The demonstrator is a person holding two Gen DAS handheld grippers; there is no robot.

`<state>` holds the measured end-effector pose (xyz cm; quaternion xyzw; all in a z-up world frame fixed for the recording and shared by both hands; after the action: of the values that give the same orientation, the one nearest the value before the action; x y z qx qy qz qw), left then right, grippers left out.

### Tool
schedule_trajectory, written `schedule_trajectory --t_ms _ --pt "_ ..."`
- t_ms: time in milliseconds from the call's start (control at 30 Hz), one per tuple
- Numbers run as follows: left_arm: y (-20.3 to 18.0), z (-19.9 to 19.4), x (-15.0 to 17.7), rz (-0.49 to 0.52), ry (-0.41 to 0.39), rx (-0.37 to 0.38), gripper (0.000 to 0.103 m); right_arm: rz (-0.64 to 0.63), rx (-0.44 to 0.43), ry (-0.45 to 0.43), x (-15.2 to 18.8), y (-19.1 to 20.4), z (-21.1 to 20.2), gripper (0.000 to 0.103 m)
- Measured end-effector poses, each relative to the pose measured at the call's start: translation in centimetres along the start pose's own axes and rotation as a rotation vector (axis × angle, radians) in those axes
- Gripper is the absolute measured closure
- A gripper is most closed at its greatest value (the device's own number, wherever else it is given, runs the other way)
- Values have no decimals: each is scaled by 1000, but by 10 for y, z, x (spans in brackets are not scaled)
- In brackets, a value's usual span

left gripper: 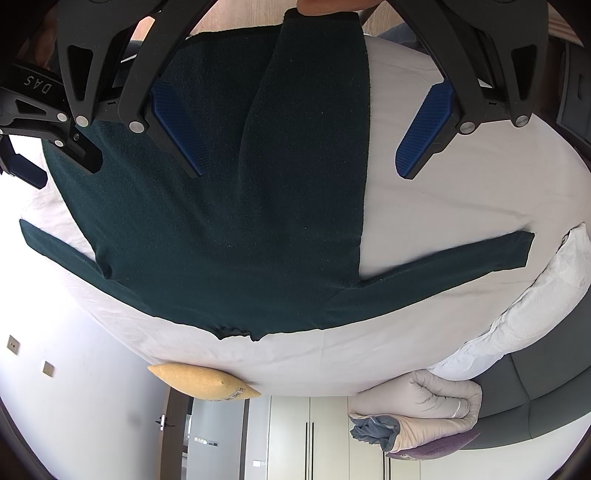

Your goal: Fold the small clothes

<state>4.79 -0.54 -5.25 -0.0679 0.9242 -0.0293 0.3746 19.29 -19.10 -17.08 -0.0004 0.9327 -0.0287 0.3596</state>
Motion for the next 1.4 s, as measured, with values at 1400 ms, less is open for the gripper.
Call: schedule_trajectory --t_ms 1400 --pt "-3 31 6 24 55 29 0 69 -33 26 16 -18 8 0"
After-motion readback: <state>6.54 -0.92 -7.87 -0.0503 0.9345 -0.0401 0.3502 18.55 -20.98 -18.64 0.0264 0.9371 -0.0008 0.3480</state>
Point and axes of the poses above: each gripper's, at about its wrist camera, not at the fingertips, and z roughly the way its jaws point, y to its left, x to its underside, the point moved 6 cm from there along z, roughly the way its jaws point, and after that the axes turned 7 degrees about -z, right-handed, at the moved point
